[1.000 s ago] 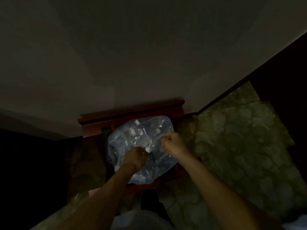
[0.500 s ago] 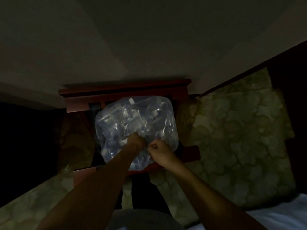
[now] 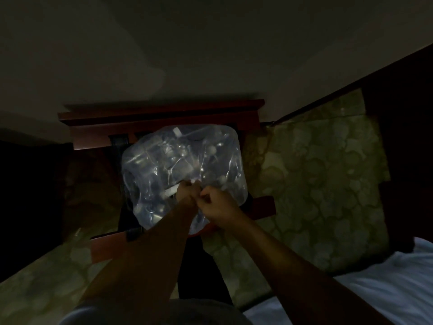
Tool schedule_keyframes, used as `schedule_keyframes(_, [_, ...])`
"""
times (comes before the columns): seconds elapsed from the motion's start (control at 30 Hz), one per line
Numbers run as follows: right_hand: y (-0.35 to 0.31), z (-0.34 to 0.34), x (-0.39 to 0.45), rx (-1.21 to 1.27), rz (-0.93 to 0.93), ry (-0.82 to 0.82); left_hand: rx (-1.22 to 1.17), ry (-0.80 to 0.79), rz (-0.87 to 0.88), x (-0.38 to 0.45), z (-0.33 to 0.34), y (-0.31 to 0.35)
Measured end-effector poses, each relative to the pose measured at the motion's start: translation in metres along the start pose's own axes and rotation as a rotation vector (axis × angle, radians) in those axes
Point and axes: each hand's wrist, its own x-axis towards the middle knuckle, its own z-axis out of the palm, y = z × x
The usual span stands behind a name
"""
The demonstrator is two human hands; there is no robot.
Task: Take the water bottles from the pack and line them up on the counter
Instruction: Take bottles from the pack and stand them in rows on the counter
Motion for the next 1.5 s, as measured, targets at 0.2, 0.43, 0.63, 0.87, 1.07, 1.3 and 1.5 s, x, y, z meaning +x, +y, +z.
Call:
schedule_keyframes(0.2, [-0.01, 0.003, -0.007, 0.022, -0.005, 0.038, -0.295, 0.037, -0.013, -0.008, -0.004, -0.008])
schedule_keyframes(0.43, [-0.036, 0.019, -0.013, 0.004, -0.021, 0.014, -0.328, 0.167, 0.036, -0.029, -0.034, -0.033])
schedule_keyframes(0.63, [-0.034, 0.015, -0.025, -0.099, -0.006, 0.031, -0.34, 0.244, 0.209, -0.045, -0.047, -0.044])
schedule_keyframes(0.87, [-0.04, 0.031, -0.031, -0.287, -0.122, 0.105, -0.2, 0.277, 0.448, -0.072, -0.101, -0.074])
schedule_keyframes(1.07, [-0.046, 0.042, -0.024, -0.261, -0.225, 0.135, -0.176, 0.061, 0.52, -0.085, -0.144, -0.064])
schedule_keyframes(1.3, [-0.055, 0.037, -0.025, -0.083, -0.152, 0.269, -0.487, 0.154, 0.401, -0.084, -0.134, -0.052])
schedule_keyframes(1.5, [-0.084, 0.039, -0.019, 0.249, -0.035, 0.23, -0.557, 0.011, 0.37, -0.089, -0.108, -0.071])
